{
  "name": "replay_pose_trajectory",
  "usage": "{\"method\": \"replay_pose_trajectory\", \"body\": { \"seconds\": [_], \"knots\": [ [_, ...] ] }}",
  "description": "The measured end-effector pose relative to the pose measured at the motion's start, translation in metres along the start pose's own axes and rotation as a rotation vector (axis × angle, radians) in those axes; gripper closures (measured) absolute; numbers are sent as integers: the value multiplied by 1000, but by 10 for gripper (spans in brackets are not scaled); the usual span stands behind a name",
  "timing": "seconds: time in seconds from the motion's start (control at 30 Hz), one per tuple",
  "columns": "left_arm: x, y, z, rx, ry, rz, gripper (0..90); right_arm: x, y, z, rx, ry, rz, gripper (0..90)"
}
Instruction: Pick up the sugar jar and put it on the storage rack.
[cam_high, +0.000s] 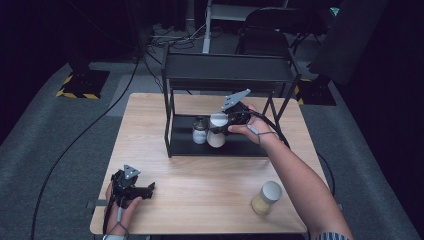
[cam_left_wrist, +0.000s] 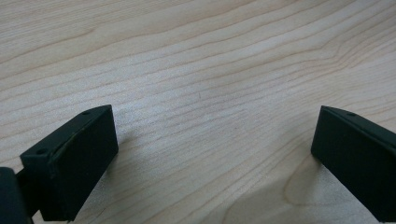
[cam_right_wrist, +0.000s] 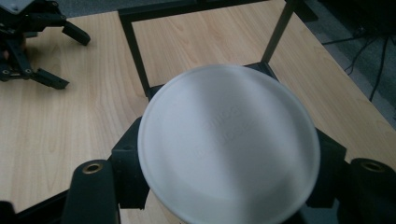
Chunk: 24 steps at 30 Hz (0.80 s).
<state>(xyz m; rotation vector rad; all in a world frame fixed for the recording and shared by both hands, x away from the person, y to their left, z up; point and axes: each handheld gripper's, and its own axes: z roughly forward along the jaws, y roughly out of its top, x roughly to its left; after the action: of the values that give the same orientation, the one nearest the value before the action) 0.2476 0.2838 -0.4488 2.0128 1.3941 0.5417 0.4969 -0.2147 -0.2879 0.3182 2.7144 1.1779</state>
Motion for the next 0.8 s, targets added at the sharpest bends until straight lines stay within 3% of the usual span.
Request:
{"method": "replay_pose_trajectory", "body": {
  "seconds": [0.37,0.8],
  "knots": [
    [0,0,0,0,0,0,5,-17,-10,15,34,-37,39,341],
    [0,0,0,-1,1,-2,5,-28,-23,32,54,-36,83,341]
  ]
}}
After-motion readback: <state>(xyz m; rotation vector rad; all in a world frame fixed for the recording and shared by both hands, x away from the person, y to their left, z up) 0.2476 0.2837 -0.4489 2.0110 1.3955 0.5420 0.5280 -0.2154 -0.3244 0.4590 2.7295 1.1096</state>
